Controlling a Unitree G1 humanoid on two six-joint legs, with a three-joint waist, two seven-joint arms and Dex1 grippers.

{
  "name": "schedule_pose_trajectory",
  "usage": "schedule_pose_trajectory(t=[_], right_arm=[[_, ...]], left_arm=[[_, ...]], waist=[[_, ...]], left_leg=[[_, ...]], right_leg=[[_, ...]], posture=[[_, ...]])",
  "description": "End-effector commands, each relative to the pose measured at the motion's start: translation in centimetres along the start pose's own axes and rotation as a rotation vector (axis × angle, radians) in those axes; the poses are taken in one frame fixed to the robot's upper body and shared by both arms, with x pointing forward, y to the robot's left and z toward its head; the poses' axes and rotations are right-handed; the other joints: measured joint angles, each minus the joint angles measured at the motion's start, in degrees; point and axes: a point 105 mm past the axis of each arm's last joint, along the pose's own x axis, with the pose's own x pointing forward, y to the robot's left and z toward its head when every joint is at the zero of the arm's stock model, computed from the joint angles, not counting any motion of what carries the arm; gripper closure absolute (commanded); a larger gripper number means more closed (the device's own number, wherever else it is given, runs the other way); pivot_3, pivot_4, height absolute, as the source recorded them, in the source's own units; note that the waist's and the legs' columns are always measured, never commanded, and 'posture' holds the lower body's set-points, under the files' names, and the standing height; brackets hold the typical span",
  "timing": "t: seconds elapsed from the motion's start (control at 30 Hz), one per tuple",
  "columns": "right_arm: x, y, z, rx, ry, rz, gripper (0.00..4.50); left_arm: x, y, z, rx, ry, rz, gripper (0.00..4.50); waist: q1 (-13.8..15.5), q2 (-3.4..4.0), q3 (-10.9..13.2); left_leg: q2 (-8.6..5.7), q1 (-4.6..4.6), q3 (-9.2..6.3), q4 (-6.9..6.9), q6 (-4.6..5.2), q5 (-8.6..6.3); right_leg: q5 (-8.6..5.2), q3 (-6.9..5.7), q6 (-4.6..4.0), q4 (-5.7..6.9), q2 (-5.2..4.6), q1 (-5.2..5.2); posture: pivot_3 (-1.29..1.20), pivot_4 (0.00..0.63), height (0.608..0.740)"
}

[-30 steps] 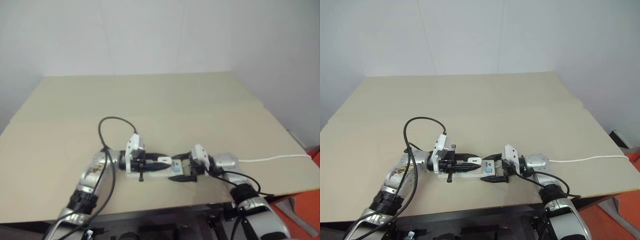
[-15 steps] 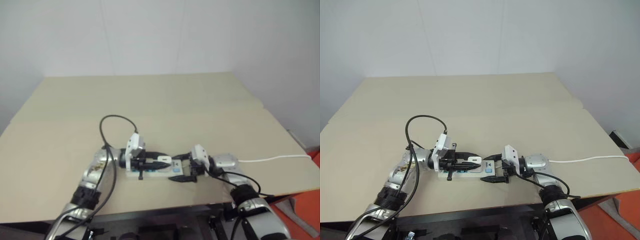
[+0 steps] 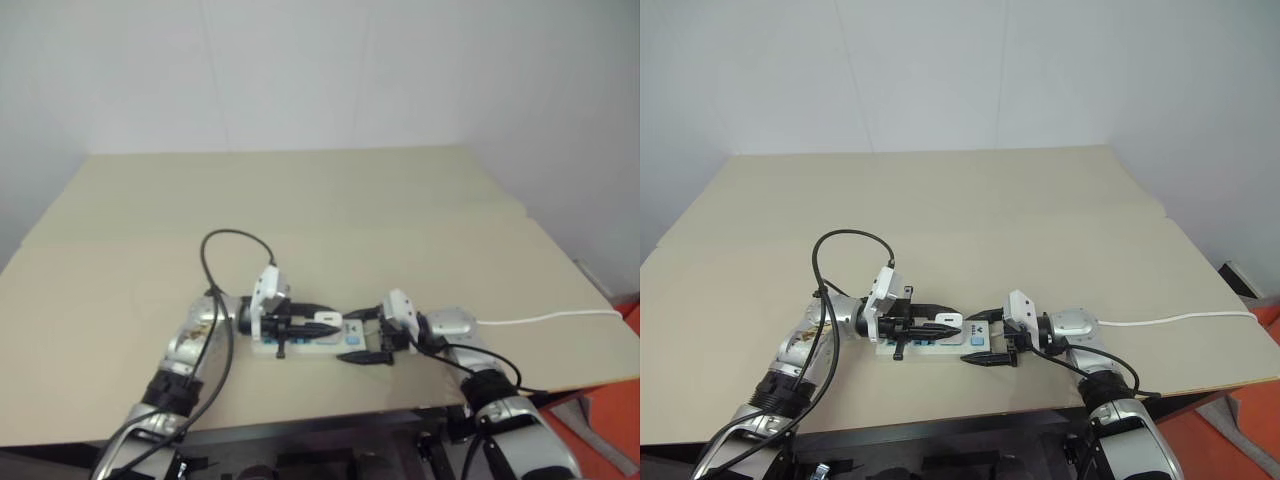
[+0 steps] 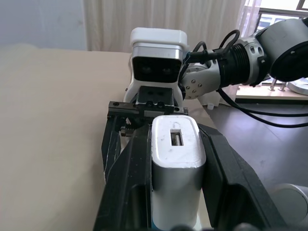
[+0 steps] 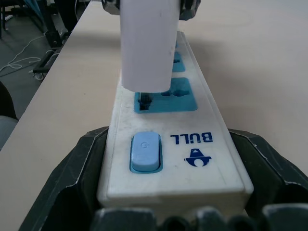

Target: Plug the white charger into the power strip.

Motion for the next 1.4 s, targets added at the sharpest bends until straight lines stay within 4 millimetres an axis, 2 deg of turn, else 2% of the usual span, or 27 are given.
schedule_pose_trajectory(t=[0.03,0.4,0.73,1.0,1.4], right_arm=[[0.5,1.1,-1.5,0.047,0.054,0.038,1.06],[0.4,1.0,-1.5,0.047,0.057,0.035,1.06],[0.4,1.0,-1.5,0.046,0.059,0.038,1.06],[0.4,1.0,-1.5,0.045,0.061,0.046,1.06],[0.4,1.2,-1.4,0.042,0.059,0.048,1.06]], left_arm=[[0.0,0.3,0.7,0.05,-0.003,-0.006,3.49],[0.0,0.0,-0.1,0.049,0.01,-0.017,3.49],[-1.2,-0.9,-2.5,0.028,0.062,0.018,3.49],[-1.9,-1.0,-4.1,-0.002,0.104,0.043,3.49],[-1.0,-1.3,-5.3,-0.029,0.15,-0.006,3.49]], waist=[[0.0,0.0,0.0],[0.0,0.0,0.0],[-0.1,-0.01,-0.1],[-0.1,-0.06,-0.3],[-0.1,-0.05,-0.4]], left_leg=[[0.0,0.0,0.0,0.0,0.0,0.0],[0.01,0.0,0.0,-0.01,0.0,0.0],[0.02,0.14,0.03,-0.19,0.0,0.0],[0.01,0.59,0.2,-0.59,0.0,0.0],[0.02,1.05,0.37,-0.7,0.02,-0.05]], right_leg=[[0.0,0.0,0.0,0.0,0.0,0.0],[0.0,0.03,0.0,0.0,0.02,-0.01],[0.0,0.18,0.0,-0.02,0.03,-0.01],[0.0,0.61,0.0,-0.03,0.07,0.04],[-0.01,0.69,-0.01,-0.19,0.1,0.54]], posture=[[0.0,0.15,0.74],[0.0,0.15,0.74],[0.0,0.15,0.74],[0.0,0.15,0.74],[0.0,0.15,0.74]])
